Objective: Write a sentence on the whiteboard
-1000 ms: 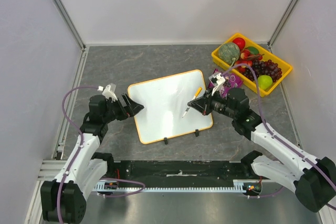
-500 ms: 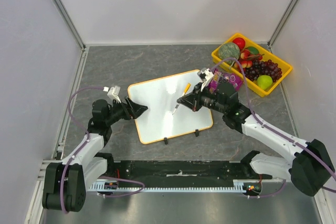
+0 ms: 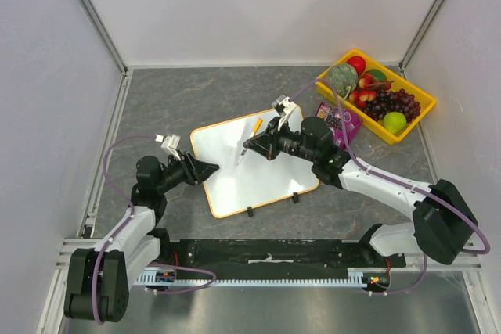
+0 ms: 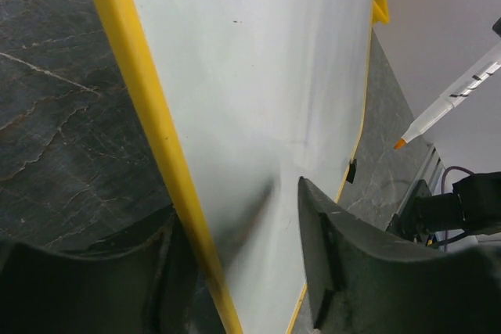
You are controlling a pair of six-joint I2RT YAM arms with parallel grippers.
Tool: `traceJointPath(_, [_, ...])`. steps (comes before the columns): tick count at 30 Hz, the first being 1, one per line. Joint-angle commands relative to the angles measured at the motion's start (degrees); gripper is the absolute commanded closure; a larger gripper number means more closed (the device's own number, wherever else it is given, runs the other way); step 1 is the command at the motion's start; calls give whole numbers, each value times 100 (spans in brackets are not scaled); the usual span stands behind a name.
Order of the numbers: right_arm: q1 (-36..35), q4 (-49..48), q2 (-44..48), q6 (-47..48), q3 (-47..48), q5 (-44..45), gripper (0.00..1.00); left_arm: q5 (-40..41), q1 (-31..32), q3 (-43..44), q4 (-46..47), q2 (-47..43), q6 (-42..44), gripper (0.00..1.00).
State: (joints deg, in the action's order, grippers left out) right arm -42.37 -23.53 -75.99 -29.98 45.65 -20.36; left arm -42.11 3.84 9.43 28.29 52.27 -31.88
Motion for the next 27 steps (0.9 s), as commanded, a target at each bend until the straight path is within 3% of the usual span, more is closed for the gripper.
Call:
traceJointPath(1, [-113,-442,-179,176,392,234,100,-149,3,6,28,-217,103,38])
traceJointPath(3, [-140,-416,-224,185,445,243,100,87,-6,41,-253,-375,112,21])
traceJointPath(5, [-166,-328,-206,176,471,269,100,394,-6,41,-595,-664,129,15])
traceJointPath(12, [-210,6,162,194,419,401,100,2020,21,514,-3000,-2710,86,13])
traceJointPath(15, [-219,155,329,80,392,480,100,2409,21,892,-3566,-3362,24,15])
traceJointPath(19, [-219,252,479,-113,366,463,100,1884,29,1306,-3446,-3435,-20,15])
traceJointPath(23, [-219,165,664,-289,278,357,100,514,91,1412,-2244,-2864,-318,16])
traceJointPath(27, [-219,164,831,-421,217,234,100,-165,494,1518,-1356,-2302,-372,14])
